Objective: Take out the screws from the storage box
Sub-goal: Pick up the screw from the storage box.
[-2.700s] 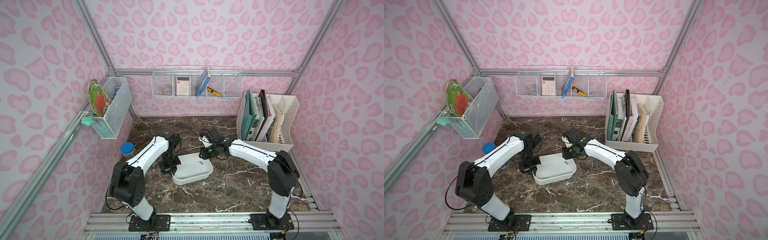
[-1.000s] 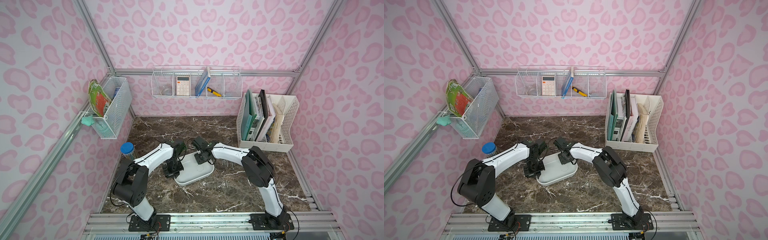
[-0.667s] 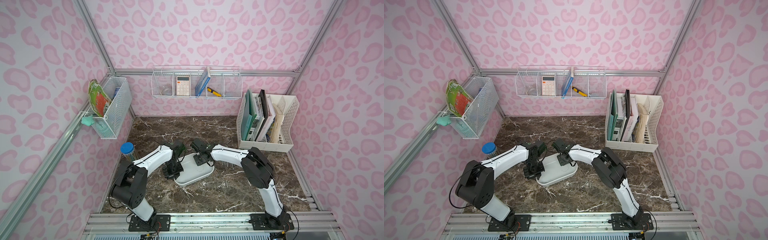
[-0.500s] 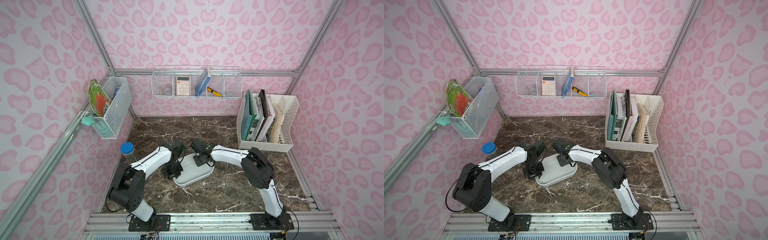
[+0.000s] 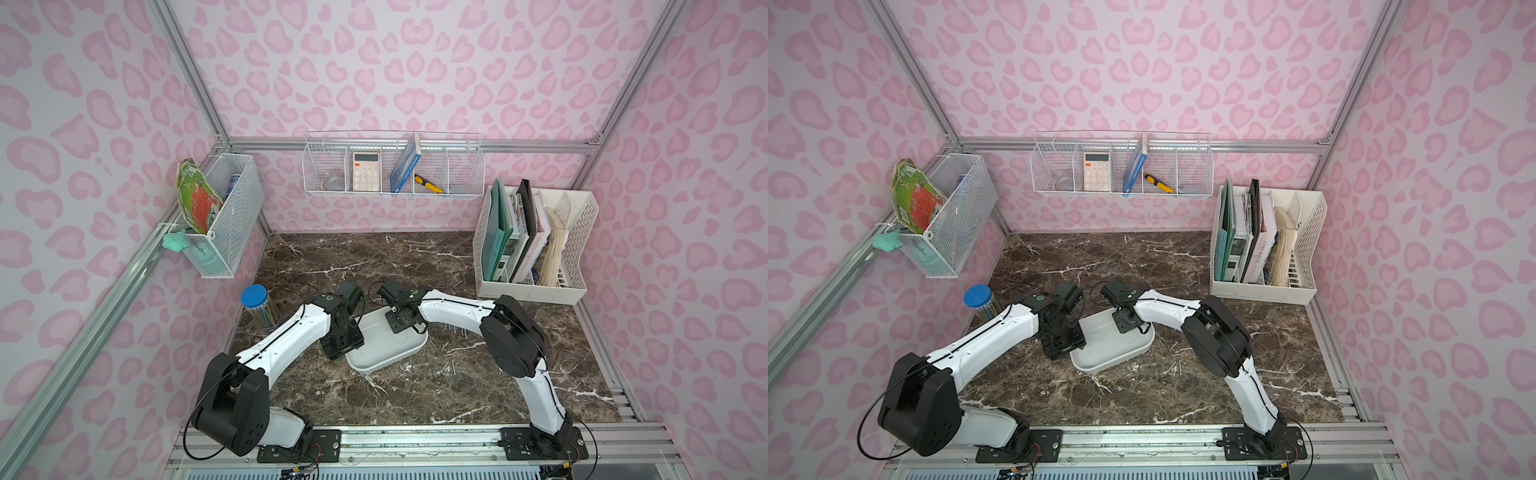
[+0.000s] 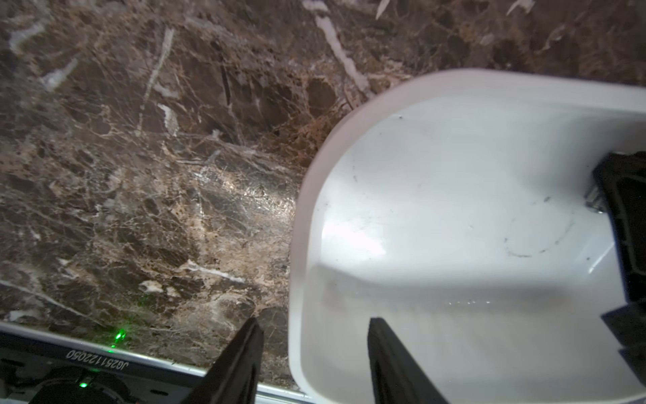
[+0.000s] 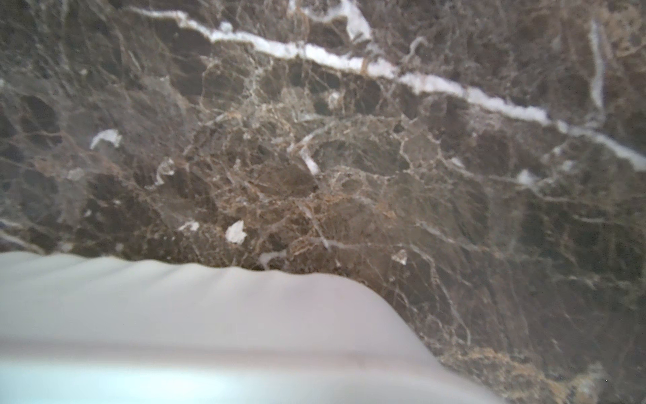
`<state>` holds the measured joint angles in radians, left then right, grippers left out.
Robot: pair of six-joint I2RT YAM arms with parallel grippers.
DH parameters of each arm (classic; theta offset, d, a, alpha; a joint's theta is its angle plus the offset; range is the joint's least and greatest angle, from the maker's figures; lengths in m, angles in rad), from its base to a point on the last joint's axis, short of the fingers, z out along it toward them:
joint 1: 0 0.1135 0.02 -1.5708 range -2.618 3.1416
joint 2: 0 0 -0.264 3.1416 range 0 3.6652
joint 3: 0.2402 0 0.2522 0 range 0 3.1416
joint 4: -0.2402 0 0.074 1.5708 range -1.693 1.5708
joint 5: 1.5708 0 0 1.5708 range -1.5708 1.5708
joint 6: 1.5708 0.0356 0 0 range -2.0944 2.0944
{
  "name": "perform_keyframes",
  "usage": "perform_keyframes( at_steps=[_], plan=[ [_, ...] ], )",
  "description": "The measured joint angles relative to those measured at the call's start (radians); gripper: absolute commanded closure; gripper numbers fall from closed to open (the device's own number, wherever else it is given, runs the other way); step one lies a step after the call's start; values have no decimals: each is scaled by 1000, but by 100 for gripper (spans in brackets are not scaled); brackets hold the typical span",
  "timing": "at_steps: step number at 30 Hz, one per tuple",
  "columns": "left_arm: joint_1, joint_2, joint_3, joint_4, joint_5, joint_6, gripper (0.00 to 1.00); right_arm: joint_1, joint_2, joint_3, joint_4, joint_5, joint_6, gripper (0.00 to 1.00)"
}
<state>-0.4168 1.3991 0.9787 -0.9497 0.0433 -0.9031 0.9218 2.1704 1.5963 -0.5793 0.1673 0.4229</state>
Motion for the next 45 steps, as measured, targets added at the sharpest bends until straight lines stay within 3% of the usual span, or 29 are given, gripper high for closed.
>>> perform_keyframes(
  at_steps=[8, 16, 25, 29, 34, 45],
  plan=[
    [5, -82, -37, 35, -18, -16, 46, 1, -20, 10, -79, -6, 3, 100],
    [11, -78, -53, 40, -22, -34, 46, 0, -22, 18, -135, -12, 16, 99],
    [11, -69, -55, 51, -20, -36, 47, -1, -18, 14, -142, -3, 19, 85],
    [11, -70, -60, 60, -15, -37, 47, -2, -19, -7, -130, -5, 26, 83],
    [11, -70, -80, 74, -12, -38, 48, 0, -22, -23, -115, -7, 40, 96],
    [11, -55, -85, 77, -6, -40, 47, -8, -19, 10, -125, -20, 44, 98]
  ],
)
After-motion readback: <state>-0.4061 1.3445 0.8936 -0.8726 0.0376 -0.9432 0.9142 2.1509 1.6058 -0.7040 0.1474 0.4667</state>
